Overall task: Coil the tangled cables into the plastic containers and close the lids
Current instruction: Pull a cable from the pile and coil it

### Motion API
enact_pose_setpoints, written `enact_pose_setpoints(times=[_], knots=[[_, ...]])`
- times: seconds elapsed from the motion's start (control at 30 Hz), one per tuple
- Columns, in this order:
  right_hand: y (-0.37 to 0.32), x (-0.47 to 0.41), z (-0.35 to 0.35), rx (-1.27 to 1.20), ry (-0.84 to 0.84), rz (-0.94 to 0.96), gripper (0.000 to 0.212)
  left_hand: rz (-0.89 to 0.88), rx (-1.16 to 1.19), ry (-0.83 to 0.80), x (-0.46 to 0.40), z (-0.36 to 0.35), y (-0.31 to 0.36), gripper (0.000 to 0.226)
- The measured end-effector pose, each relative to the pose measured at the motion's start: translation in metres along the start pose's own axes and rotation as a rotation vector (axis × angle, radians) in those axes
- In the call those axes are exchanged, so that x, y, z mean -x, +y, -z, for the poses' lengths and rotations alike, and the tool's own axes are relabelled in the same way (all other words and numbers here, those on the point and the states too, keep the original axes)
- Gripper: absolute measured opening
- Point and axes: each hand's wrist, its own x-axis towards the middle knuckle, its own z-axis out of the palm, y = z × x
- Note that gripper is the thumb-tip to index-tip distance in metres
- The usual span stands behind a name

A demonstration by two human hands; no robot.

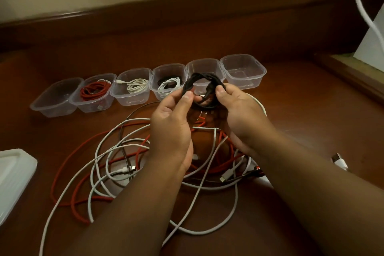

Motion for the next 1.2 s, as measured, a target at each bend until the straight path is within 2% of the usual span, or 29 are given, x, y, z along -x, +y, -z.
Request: enact_pose_setpoints(times=[0.3,0.47,0.6,0.77,0.9,0.97,1.03,1.2], knots=[[0.003,-0.003,0.001,-0.165,-0.042,-0.108,0.030,0.116,-0.006,-0.059,-0.008,0.000,-0.007,0.021],[0.004,-0.003,-0.001,-0.122,0.018,-0.104,0.025,0.120,-0.003,-0.083,-0.003,-0.006,-0.009,0.021],[-0.002,-0.001,-0.003,-0.175,-0.022,-0.144,0.025,0.078,-0.062,-0.045,-0.003,-0.007,-0.015,0.020],[-0.008,0.003,-0.003,0.019,-0.099,-0.168,0.028,0.010,-0.216,0.078,-0.011,0.002,-0.015,0.018],[-0.011,0.009,0.001,0.535,-0.206,0.044,0.020,-0.135,-0.351,0.058,-0.015,0.008,-0.013,0.020],[-0.011,0.010,0.001,0.670,-0.224,0.119,0.017,-0.179,-0.410,0.032,-0.014,0.009,-0.013,0.021],[-0.009,0.008,0.001,0.677,-0.233,0.102,0.014,-0.203,-0.447,0.012,-0.013,0.008,-0.012,0.023],[-0.011,0.002,0.008,0.462,-0.303,-0.048,0.005,-0.158,-0.464,-0.058,-0.014,0.010,-0.006,0.021]])
